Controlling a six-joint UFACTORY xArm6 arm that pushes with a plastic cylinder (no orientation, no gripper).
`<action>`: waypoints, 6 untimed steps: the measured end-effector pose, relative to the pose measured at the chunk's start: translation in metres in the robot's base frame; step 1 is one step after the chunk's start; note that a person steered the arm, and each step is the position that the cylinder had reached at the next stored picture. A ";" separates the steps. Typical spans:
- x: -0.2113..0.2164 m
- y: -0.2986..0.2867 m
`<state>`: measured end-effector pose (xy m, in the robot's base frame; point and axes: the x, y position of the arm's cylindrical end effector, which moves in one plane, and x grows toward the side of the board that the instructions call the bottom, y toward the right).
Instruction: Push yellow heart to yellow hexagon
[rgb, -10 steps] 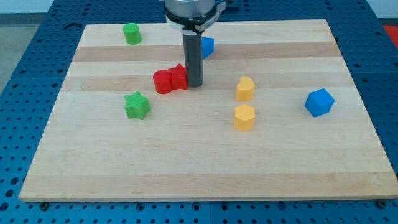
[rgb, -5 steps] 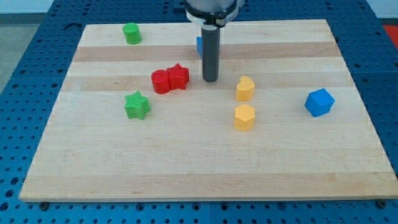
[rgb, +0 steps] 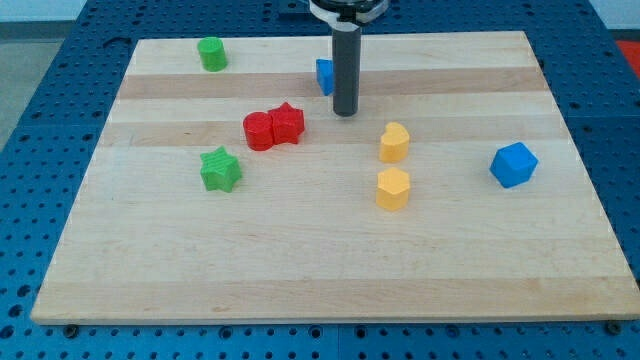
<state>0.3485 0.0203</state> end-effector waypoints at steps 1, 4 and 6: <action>0.000 0.009; 0.000 0.028; 0.000 0.028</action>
<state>0.3485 0.0481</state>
